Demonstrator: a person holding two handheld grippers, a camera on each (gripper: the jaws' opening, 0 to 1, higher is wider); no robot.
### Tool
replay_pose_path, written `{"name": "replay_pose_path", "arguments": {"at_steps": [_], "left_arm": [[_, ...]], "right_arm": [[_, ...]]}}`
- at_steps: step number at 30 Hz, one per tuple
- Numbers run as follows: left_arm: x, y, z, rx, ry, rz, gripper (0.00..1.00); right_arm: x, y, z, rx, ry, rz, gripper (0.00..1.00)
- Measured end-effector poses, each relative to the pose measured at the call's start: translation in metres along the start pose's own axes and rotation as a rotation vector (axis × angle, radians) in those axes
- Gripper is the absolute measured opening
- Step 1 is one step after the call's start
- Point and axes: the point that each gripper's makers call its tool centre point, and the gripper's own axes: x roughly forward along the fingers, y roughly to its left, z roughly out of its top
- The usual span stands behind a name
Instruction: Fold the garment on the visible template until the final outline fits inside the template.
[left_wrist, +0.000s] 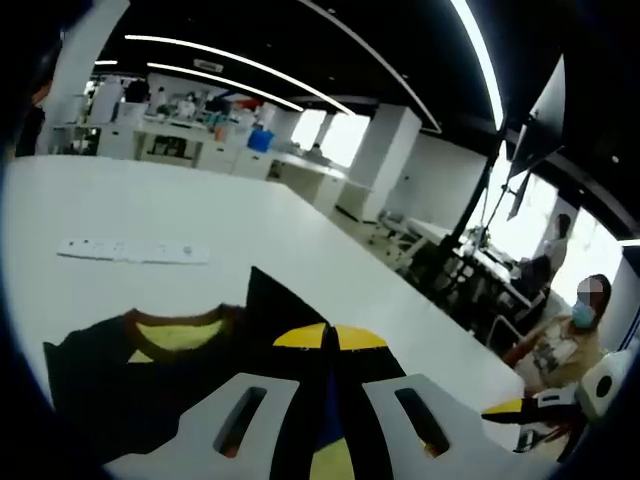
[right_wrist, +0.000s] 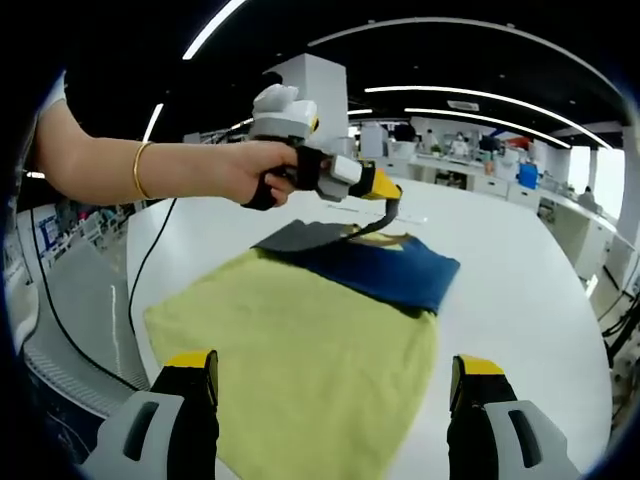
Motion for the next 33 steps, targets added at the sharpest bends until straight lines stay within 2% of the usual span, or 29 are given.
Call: {"name": "replay_pose_path", "arguments": {"at_steps": [4, 8, 14, 21, 30, 33], "left_arm": [[0.007, -0.007, -0.009, 0.006, 0.021, -0.016, 0.00], [0.017, -0.010, -0.025, 0.046, 0.081, -0.022, 0.00], [0.025, -0.020, -0.040, 0.059, 0.118, -0.043, 0.00], [0.033, -0.019, -0.064, 0.079, 0.177, -0.035, 0.00], [0.041, -0.031, -0.080, 0.058, 0.214, -0.054, 0.00], [0.041, -0.032, -0.084, 0.075, 0.224, -0.058, 0.00]], "right_arm": [[-0.001, -0.002, -0.001, 0.005, -0.001, -0.006, 0.95], [-0.001, -0.004, -0.005, 0.011, 0.004, -0.016, 0.95], [-0.003, -0.006, -0.008, 0.025, 0.002, -0.027, 0.95], [-0.004, -0.008, -0.008, 0.035, -0.002, -0.031, 0.96], [-0.005, -0.011, -0.009, 0.040, -0.008, -0.039, 0.96], [-0.006, -0.012, -0.010, 0.042, -0.004, -0.042, 0.96]]}}
